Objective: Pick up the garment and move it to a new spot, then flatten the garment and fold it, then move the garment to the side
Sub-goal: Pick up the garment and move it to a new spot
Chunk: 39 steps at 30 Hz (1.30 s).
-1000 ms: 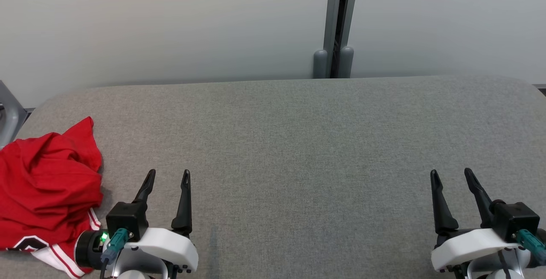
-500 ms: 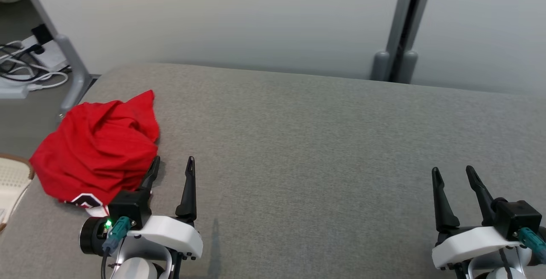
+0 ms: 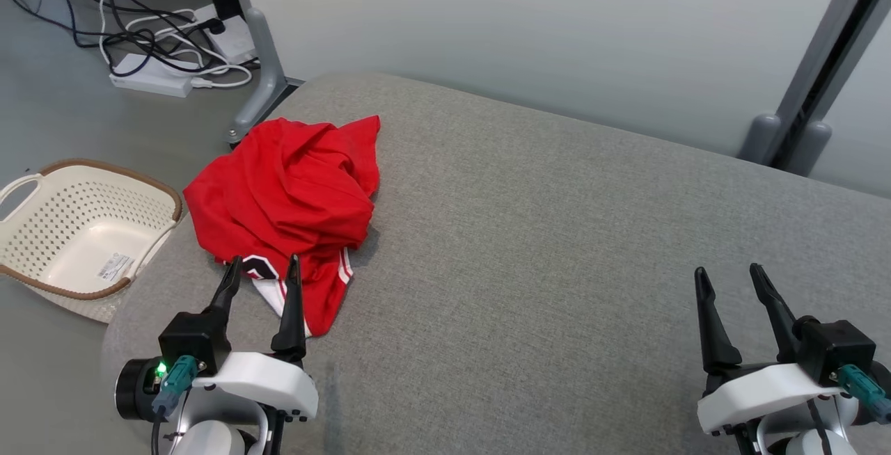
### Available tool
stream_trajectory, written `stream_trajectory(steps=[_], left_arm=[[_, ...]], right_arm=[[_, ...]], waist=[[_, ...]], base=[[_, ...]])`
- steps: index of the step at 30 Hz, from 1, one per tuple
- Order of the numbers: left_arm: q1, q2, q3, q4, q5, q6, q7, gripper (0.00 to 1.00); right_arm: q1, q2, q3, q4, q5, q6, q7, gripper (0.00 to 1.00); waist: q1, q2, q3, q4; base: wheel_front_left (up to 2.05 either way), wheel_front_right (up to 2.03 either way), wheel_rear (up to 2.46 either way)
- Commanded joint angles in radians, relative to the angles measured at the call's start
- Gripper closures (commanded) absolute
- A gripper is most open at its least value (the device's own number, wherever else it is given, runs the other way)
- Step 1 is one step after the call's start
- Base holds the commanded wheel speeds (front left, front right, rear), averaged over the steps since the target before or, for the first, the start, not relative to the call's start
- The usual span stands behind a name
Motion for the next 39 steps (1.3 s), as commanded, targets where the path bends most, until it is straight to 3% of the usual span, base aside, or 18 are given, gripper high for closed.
stream_trajectory(steps=[1, 14, 24, 30, 34, 39], left_arm=[[0.004, 0.003, 0.001, -0.003, -0.004, 0.008, -0.005, 0.00], [-0.034, 0.013, -0.002, 0.010, -0.031, -0.010, 0.015, 0.00], [-0.158, 0.045, 0.040, 0.098, -0.098, -0.050, 0.089, 0.00], [-0.297, 0.082, 0.084, 0.275, -0.171, -0.103, 0.146, 0.00], [-0.404, 0.117, 0.112, 0.463, -0.217, -0.143, 0.191, 0.00], [-0.489, 0.136, 0.134, 0.628, -0.251, -0.167, 0.215, 0.00]], right_arm=[[-0.003, -0.006, 0.000, 0.002, 0.001, 0.001, -0.005, 0.00], [-0.014, -0.006, 0.009, 0.008, 0.000, 0.001, -0.002, 0.00], [-0.048, -0.006, 0.018, -0.021, -0.021, 0.001, 0.024, 0.00], [-0.077, -0.010, 0.018, -0.053, -0.053, 0.001, 0.050, 0.00], [-0.102, -0.014, 0.020, -0.074, -0.058, 0.001, 0.061, 0.00], [-0.121, -0.019, 0.021, -0.086, -0.058, 0.001, 0.062, 0.00]], waist=[[0.0000, 0.0000, 0.000, 0.011], [0.0000, 0.0000, 0.012, 0.001], [0.0000, 0.0000, 0.081, -0.077], [0.0000, 0.0000, 0.158, -0.146], [0.0000, 0.0000, 0.212, -0.193], [0.0000, 0.0000, 0.258, -0.220]], base=[[0.00, 0.00, 0.00], [0.00, 0.00, 0.00], [0.00, 0.00, 0.00], [0.00, 0.00, 0.00], [0.00, 0.00, 0.00], [0.00, 0.00, 0.00]])
